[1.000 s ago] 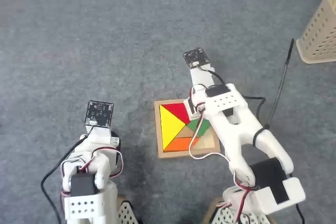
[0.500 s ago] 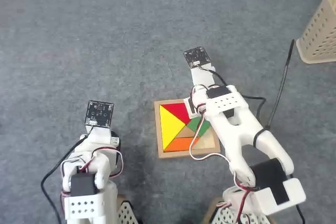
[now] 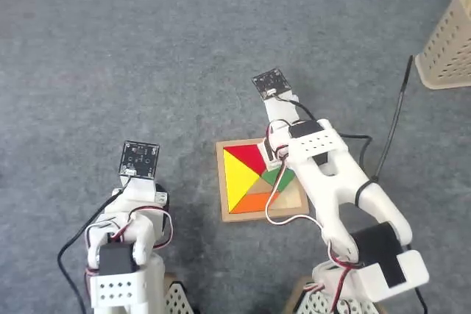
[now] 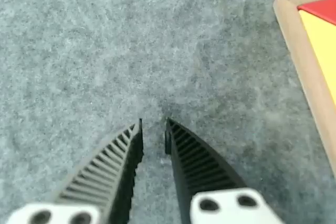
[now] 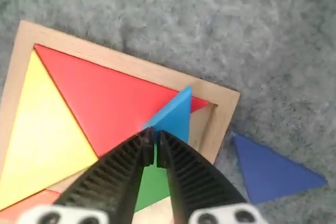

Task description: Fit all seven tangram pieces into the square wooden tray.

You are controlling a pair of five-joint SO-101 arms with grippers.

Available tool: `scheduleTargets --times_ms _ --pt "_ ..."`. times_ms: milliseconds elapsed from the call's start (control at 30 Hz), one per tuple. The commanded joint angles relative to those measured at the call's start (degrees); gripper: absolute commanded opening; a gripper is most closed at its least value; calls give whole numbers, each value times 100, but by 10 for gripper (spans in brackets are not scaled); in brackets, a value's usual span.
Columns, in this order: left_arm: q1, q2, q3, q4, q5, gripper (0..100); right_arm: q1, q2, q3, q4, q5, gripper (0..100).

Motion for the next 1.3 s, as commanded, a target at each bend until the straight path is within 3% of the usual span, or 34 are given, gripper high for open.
scheduleTargets --times_ms 0,633,867,1267 --pt "9 -123 -57 0 44 71 154 -303 -176 84 132 6" --pt "9 -123 -57 0 44 71 444 -330 -193 127 123 6" --pt "9 -123 -57 0 44 71 57 -796 -211 690 176 6" --pt "9 -123 -57 0 44 71 -13 -752 -114 708 176 6"
